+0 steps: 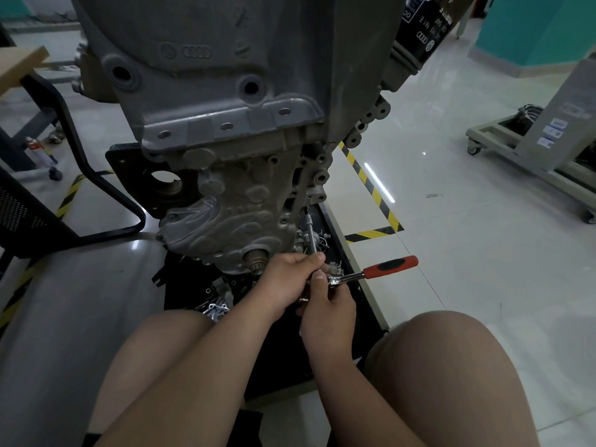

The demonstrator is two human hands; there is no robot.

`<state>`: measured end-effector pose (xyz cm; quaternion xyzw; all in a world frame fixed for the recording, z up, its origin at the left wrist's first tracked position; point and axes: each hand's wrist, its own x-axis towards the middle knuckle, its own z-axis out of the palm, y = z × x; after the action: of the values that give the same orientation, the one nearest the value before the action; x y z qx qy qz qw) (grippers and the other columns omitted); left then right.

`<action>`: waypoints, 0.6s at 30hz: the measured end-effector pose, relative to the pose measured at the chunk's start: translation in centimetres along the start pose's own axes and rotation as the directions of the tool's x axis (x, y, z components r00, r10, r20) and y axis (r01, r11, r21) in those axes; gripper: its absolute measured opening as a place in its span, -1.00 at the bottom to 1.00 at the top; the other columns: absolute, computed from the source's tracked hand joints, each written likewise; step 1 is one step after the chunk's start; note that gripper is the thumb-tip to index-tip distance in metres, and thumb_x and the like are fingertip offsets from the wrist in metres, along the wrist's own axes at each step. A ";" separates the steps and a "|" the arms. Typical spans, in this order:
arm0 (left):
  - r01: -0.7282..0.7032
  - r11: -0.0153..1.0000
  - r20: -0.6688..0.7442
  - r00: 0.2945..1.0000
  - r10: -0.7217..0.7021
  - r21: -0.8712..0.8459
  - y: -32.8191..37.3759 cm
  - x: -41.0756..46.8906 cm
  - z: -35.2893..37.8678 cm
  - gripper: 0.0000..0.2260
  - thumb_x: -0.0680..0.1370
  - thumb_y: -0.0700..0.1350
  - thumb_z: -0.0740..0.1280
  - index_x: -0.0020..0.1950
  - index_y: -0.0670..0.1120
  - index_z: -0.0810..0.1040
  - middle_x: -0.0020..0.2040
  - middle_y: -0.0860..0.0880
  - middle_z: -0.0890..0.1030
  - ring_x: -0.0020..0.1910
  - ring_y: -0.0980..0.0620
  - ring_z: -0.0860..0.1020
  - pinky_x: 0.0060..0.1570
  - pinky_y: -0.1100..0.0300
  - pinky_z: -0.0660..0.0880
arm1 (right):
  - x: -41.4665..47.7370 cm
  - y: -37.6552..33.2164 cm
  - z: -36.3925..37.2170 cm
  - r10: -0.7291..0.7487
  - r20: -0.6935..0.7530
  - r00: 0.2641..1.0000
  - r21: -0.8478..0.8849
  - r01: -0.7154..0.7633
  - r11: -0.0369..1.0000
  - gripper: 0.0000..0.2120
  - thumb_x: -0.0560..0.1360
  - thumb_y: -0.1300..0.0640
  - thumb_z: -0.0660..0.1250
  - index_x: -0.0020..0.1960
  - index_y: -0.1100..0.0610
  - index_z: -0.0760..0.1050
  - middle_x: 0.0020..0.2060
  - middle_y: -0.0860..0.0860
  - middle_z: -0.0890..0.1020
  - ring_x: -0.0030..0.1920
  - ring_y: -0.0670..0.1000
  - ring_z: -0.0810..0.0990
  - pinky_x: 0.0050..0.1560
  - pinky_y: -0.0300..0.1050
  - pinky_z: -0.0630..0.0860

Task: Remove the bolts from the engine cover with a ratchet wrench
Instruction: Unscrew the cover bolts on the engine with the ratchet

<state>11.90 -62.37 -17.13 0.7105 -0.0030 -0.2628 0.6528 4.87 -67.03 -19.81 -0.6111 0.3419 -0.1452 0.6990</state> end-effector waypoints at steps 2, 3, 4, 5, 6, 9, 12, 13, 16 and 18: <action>0.004 1.000 -0.015 1.000 -0.004 0.007 -0.1 0.1 -0.1 -0.74 0.55 -0.05 0.37 -0.30 -0.11 0.64 -0.45 -0.07 0.57 -0.57 0.05 0.45 -0.56 0.33 0.36 | 0.1 -0.1 -0.1 0.057 0.016 0.998 -0.005 -0.057 0.998 -0.59 0.63 -0.11 0.14 -0.15 0.15 0.56 -0.41 0.03 0.64 -0.46 -0.05 0.59 -0.50 -0.27 0.42; 0.006 1.000 -0.021 1.000 -0.006 0.006 -0.1 0.1 -0.1 -0.74 0.54 -0.03 0.38 -0.30 -0.12 0.63 -0.47 -0.09 0.53 -0.61 0.05 0.40 -0.59 0.35 0.31 | 0.1 -0.1 0.0 0.098 0.035 0.995 0.014 -0.099 0.995 -0.51 0.63 -0.14 0.10 -0.23 0.16 0.56 -0.48 0.03 0.61 -0.53 -0.04 0.55 -0.55 -0.27 0.39; 0.008 1.000 -0.031 0.999 -0.007 0.011 -0.1 0.1 -0.1 -0.74 0.53 -0.02 0.39 -0.31 -0.11 0.62 -0.49 -0.08 0.51 -0.64 0.06 0.38 -0.60 0.36 0.29 | 0.1 -0.2 0.0 0.154 0.061 0.986 0.051 -0.157 0.986 -0.45 0.64 -0.16 0.06 -0.30 0.16 0.55 -0.53 0.04 0.56 -0.58 -0.01 0.51 -0.57 -0.26 0.37; 0.012 1.000 -0.040 0.999 -0.011 0.016 -0.1 0.1 -0.2 -0.73 0.52 0.00 0.40 -0.32 -0.10 0.61 -0.51 -0.06 0.50 -0.64 0.08 0.39 -0.59 0.36 0.30 | 0.1 -0.3 0.2 0.217 0.092 0.972 0.103 -0.226 0.969 -0.40 0.64 -0.19 0.04 -0.34 0.17 0.54 -0.56 0.06 0.52 -0.61 0.01 0.47 -0.58 -0.26 0.36; 0.020 1.000 -0.043 0.999 -0.019 0.021 -0.1 0.2 -0.1 -0.73 0.52 0.01 0.40 -0.33 -0.10 0.60 -0.52 -0.03 0.50 -0.64 0.09 0.40 -0.59 0.36 0.32 | 0.0 -0.3 0.3 0.273 0.125 0.954 0.163 -0.291 0.943 -0.38 0.64 -0.21 0.02 -0.35 0.18 0.52 -0.58 0.07 0.48 -0.63 0.03 0.42 -0.58 -0.27 0.35; 0.047 0.996 -0.031 0.998 -0.045 0.071 -0.2 0.2 -0.1 -0.72 0.54 0.06 0.37 -0.28 -0.09 0.60 -0.54 0.02 0.50 -0.64 0.10 0.40 -0.57 0.35 0.33 | -0.1 -0.2 0.8 0.339 0.187 0.922 0.274 -0.381 0.883 -0.36 0.63 -0.25 -0.02 -0.34 0.18 0.46 -0.62 0.06 0.39 -0.66 0.03 0.34 -0.56 -0.27 0.30; 0.051 0.992 -0.011 0.999 -0.050 0.118 -0.3 0.4 -0.2 -0.73 0.56 0.04 0.32 -0.25 -0.07 0.64 -0.59 0.00 0.44 -0.64 0.08 0.34 -0.54 0.34 0.31 | 0.0 -0.1 0.9 0.362 0.178 0.915 0.301 -0.401 0.865 -0.36 0.62 -0.28 -0.02 -0.43 0.13 0.39 -0.63 0.05 0.34 -0.66 0.02 0.31 -0.57 -0.27 0.25; 0.053 0.992 -0.003 0.999 -0.053 0.114 -0.3 0.5 -0.2 -0.73 0.56 0.03 0.31 -0.26 -0.06 0.65 -0.60 -0.02 0.43 -0.63 0.07 0.34 -0.52 0.31 0.32 | 0.0 -0.1 0.9 0.365 0.177 0.914 0.305 -0.404 0.863 -0.36 0.61 -0.29 -0.02 -0.45 0.12 0.37 -0.63 0.05 0.34 -0.66 0.03 0.31 -0.58 -0.27 0.24; 0.042 0.992 0.008 0.999 -0.044 0.116 -0.4 0.6 -0.2 -0.75 0.56 -0.02 0.30 -0.26 -0.07 0.64 -0.61 -0.02 0.42 -0.63 0.06 0.33 -0.51 0.29 0.31 | 0.1 -0.1 0.9 0.367 0.189 0.911 0.306 -0.410 0.859 -0.36 0.61 -0.29 -0.02 -0.46 0.11 0.36 -0.63 0.05 0.34 -0.66 0.03 0.31 -0.57 -0.27 0.24; 0.023 0.991 0.021 0.999 -0.026 0.132 -0.5 0.5 -0.2 -0.76 0.58 -0.03 0.29 -0.22 -0.09 0.62 -0.61 0.03 0.42 -0.64 0.08 0.32 -0.53 0.31 0.30 | 0.2 0.0 0.9 0.360 0.188 0.914 0.297 -0.402 0.866 -0.37 0.61 -0.29 -0.01 -0.42 0.12 0.37 -0.62 0.04 0.34 -0.65 0.03 0.31 -0.56 -0.26 0.24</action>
<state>12.27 -62.30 -17.82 0.7489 -0.0188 -0.2782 0.6012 5.55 -66.49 -19.81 -0.4140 0.3819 -0.0200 0.8260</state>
